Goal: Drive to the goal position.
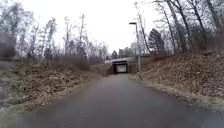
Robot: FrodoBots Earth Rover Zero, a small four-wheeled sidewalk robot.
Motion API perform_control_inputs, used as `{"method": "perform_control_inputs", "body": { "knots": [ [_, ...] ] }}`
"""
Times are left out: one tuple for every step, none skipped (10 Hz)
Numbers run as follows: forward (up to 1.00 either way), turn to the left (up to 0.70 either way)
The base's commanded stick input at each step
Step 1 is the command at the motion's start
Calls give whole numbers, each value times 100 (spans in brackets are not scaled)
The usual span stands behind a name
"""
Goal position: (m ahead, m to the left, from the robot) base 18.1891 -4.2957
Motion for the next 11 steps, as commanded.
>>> {"method": "perform_control_inputs", "body": {
  "knots": [
    [70,0],
    [70,0],
    [70,0],
    [70,0],
    [70,0],
    [70,0],
    [70,0],
    [70,0],
    [70,0],
    [70,0],
    [70,0]
  ]
}}
